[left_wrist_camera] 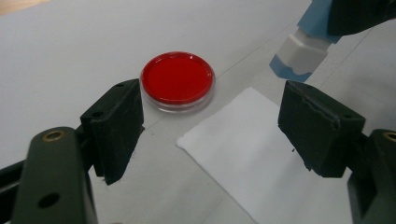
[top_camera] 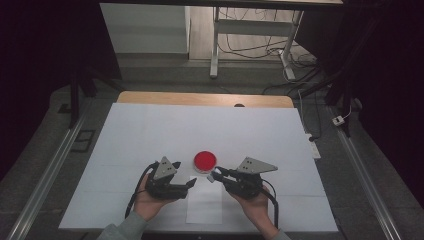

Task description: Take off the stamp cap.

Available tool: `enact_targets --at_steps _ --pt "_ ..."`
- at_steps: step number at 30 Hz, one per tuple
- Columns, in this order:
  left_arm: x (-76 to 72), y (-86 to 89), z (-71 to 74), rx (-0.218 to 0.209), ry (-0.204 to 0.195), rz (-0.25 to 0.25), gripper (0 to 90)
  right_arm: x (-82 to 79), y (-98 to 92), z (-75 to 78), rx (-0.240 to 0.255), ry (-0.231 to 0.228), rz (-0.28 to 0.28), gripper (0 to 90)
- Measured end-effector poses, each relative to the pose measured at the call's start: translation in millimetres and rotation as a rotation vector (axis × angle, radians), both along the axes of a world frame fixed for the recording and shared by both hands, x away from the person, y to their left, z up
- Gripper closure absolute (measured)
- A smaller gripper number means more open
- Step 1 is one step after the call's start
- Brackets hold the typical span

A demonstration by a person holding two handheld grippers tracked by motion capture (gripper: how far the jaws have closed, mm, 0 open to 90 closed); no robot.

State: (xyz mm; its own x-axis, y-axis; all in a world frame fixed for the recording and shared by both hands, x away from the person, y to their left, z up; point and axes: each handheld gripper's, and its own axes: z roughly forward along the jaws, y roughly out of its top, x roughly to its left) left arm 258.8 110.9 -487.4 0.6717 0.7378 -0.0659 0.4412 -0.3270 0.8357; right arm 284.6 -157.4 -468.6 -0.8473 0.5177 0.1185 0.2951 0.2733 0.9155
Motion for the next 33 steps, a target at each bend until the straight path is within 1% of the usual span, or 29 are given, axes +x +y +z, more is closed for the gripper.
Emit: enact_targets --at_steps 2,4,11,27,33 --pt "0.0 -2.4 -1.4 -0.004 0.000 -0.006 23.0 0.2 -0.3 -0.4 -0.002 0.000 -0.003 75.3" --pt "-0.2 -5.8 -2.7 0.007 0.003 -0.018 23.0 0.7 -0.9 -0.2 0.001 -0.002 -0.006 75.3" --pt "-0.8 -14.9 -4.9 0.021 -0.004 -0.050 23.0 -0.2 -0.4 -0.5 -0.001 -0.008 -0.006 75.3" --pt "-1.8 -29.3 -7.3 0.025 -0.005 -0.083 23.1 -0.2 0.7 -1.5 0.000 -0.016 -0.013 75.3" --pt "-3.0 -35.1 -7.9 0.026 -0.011 -0.092 23.5 -0.7 1.6 -1.7 0.001 -0.018 -0.010 75.3"
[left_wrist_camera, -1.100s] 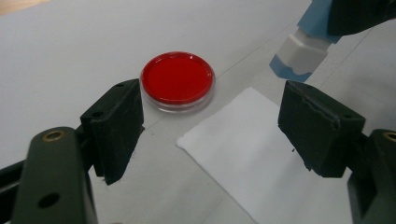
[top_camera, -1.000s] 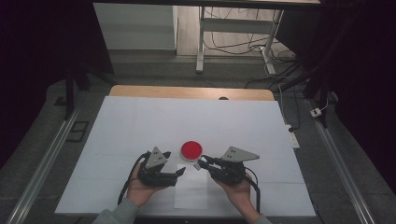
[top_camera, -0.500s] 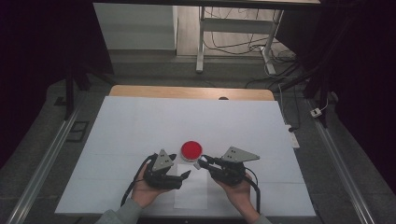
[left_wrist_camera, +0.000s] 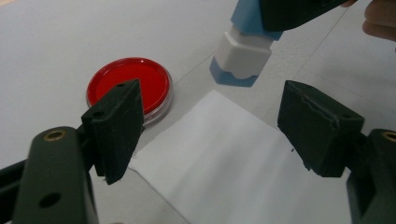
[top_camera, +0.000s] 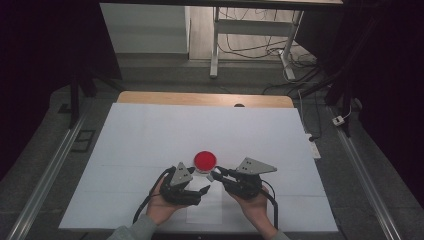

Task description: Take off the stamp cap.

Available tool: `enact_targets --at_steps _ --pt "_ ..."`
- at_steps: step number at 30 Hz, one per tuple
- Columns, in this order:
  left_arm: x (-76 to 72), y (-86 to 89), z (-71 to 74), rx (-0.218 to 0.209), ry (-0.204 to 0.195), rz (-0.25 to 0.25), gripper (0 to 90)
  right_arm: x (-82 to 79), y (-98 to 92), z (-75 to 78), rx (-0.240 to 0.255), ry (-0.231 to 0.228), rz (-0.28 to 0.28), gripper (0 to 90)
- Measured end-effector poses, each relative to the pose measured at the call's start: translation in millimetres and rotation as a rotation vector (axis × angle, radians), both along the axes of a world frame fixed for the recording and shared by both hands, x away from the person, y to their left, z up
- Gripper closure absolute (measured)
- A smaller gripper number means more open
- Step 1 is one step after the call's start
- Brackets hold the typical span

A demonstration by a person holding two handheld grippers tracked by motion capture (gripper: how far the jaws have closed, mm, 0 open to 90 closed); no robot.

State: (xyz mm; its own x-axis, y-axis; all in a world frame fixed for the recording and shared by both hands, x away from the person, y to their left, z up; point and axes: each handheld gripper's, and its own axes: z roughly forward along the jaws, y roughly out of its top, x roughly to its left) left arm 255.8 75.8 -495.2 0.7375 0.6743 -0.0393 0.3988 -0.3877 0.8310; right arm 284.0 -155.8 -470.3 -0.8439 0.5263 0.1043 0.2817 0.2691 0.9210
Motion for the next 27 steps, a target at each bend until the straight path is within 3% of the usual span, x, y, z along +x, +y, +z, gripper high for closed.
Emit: enact_targets --at_steps 27 --pt "1.1 -18.0 -7.0 0.046 -0.030 -0.008 31.3 -0.7 3.1 -3.1 0.010 0.006 -0.007 75.3"
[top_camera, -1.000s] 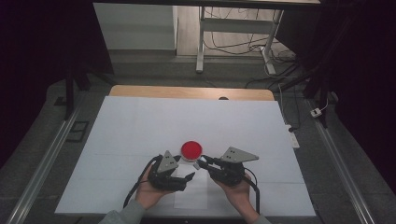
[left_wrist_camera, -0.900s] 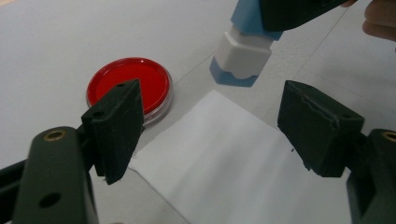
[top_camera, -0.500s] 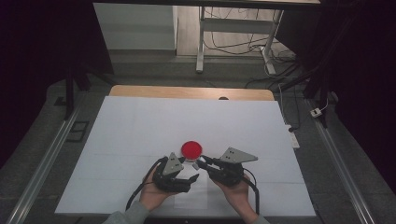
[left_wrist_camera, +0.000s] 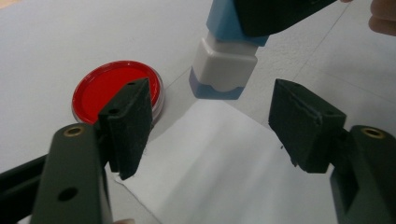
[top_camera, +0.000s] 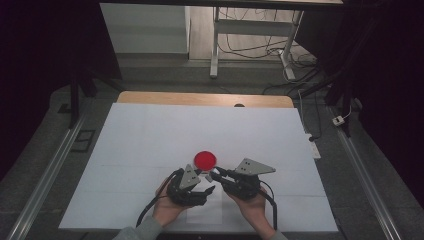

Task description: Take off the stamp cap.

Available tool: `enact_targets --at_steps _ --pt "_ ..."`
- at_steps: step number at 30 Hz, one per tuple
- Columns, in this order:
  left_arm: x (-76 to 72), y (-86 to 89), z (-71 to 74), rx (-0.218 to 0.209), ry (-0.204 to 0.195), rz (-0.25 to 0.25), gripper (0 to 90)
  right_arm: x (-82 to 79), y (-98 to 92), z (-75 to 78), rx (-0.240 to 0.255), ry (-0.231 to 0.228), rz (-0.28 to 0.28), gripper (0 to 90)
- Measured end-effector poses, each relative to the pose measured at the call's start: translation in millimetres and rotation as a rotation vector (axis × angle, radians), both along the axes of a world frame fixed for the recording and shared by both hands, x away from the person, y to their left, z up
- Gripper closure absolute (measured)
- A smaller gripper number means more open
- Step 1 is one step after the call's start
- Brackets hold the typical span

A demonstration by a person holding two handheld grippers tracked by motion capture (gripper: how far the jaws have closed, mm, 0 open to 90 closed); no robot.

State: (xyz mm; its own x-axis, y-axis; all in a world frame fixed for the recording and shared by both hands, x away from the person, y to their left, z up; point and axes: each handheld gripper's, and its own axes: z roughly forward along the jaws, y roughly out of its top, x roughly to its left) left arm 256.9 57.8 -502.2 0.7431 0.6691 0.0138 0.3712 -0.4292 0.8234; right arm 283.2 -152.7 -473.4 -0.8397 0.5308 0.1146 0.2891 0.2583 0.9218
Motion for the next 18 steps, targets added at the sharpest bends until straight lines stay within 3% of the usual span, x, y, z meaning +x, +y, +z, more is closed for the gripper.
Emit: enact_targets --at_steps 18 --pt "0.6 -5.7 -3.2 0.035 -0.033 -0.010 47.3 0.5 0.4 -1.6 0.009 0.007 -0.003 75.3"
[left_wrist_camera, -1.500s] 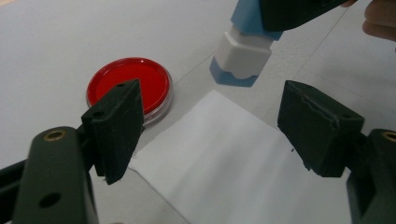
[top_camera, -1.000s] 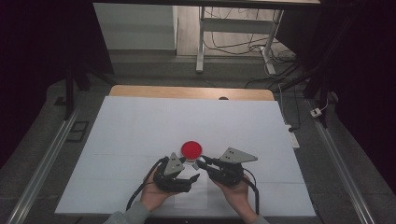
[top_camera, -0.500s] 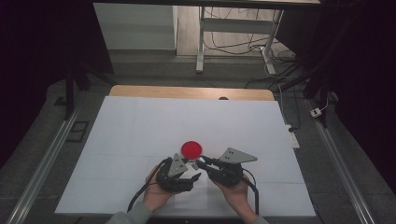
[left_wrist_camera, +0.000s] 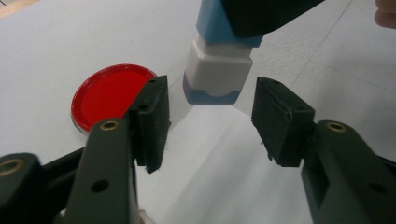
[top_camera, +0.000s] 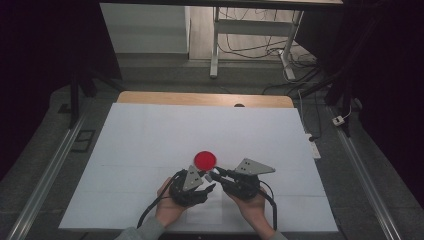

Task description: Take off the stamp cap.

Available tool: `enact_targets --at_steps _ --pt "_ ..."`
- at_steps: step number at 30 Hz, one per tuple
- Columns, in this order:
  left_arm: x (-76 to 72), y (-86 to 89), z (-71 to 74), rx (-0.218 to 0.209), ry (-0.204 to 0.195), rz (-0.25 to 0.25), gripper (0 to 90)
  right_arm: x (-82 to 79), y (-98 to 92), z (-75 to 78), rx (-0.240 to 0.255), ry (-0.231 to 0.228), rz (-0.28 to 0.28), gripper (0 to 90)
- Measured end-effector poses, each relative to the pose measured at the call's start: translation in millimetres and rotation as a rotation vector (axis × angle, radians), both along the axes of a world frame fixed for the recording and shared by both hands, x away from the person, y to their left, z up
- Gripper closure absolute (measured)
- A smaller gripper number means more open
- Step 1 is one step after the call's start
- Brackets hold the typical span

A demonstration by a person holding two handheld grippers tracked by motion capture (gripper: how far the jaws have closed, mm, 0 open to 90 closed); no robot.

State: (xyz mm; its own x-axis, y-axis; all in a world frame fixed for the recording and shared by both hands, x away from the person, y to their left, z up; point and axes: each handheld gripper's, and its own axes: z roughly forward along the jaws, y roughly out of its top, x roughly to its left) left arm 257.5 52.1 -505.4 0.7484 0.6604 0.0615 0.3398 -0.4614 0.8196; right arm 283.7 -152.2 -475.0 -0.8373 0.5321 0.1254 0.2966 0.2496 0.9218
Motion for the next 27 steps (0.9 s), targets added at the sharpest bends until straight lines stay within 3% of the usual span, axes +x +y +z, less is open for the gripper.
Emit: enact_targets --at_steps 11,27 --pt "-2.1 -2.5 -0.2 0.016 -0.026 -0.005 55.7 0.0 0.4 -0.9 0.004 0.003 -0.004 75.3" --pt "-2.2 -3.8 -1.6 0.037 -0.039 0.002 59.1 0.7 -0.2 -1.6 0.016 0.014 -0.010 75.3"
